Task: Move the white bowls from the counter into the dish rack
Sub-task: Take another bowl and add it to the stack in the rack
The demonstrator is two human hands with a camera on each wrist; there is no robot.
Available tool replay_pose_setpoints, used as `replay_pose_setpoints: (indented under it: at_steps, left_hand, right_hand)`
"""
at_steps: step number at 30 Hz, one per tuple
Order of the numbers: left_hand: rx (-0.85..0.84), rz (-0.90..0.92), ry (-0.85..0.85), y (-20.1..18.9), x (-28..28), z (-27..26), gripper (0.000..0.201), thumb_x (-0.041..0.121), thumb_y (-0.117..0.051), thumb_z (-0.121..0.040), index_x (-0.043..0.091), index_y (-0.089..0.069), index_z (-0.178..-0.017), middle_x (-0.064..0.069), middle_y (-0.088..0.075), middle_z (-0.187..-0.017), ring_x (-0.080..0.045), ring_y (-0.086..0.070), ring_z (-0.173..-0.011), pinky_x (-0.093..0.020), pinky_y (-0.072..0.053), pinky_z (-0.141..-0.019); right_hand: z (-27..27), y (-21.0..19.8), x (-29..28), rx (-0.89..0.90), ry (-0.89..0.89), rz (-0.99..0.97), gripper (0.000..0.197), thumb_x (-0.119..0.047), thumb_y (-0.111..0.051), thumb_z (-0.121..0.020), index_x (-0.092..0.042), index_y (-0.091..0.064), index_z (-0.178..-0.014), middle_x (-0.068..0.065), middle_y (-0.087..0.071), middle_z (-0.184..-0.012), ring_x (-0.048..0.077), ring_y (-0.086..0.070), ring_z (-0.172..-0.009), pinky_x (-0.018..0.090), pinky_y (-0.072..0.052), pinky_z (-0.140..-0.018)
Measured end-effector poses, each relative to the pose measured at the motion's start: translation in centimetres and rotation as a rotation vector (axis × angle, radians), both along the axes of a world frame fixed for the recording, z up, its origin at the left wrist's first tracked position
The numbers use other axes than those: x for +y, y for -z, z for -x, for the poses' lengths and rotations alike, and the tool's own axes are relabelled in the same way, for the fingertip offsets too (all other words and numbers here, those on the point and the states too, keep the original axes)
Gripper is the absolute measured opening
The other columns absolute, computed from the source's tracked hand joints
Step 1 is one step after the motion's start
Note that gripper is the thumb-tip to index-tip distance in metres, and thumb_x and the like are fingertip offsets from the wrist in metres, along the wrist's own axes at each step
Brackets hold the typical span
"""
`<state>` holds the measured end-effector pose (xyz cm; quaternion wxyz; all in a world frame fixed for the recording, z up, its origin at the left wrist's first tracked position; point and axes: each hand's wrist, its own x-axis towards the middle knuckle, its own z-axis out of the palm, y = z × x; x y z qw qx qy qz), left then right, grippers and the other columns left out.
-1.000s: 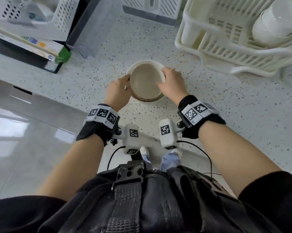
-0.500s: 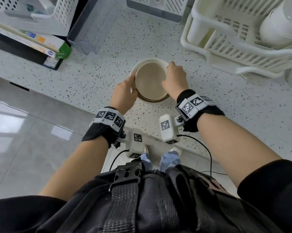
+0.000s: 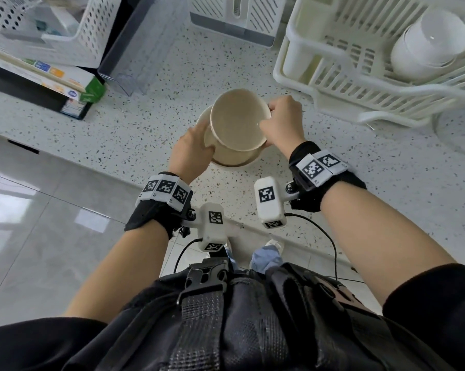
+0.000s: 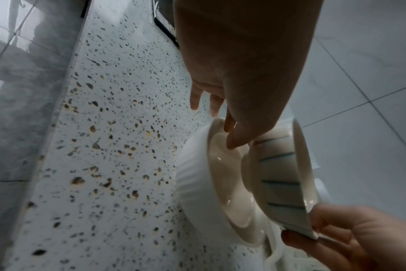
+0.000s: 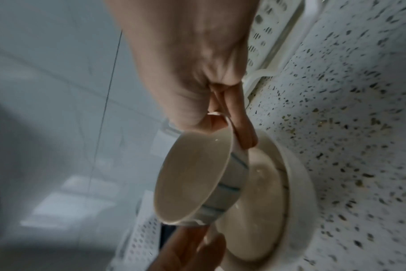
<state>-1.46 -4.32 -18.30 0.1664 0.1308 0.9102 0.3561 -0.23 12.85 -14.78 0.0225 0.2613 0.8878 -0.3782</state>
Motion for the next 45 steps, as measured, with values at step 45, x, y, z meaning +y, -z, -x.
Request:
replay_pose_setpoints:
  at_steps: [45]
  left_hand:
    - [0.055, 0.138, 0.486, -1.1, 41.5, 6.1, 0.046, 0.028, -0.046, -0.095, 0.008, -0.042, -0.136, -0.016, -0.056, -0.133, -0.029, -0.055, -0.119, -0.037, -0.042, -0.1]
  right_hand:
    - [2.8, -2.5, 40.7, 0.43, 0.72, 0.34, 0.035, 0.015, -0.045, -0.079, 0.007, -0.063, -0.109, 0.016, -0.063, -0.101, 0.033, -0.069, -0.074, 0.034, -0.061, -0.047]
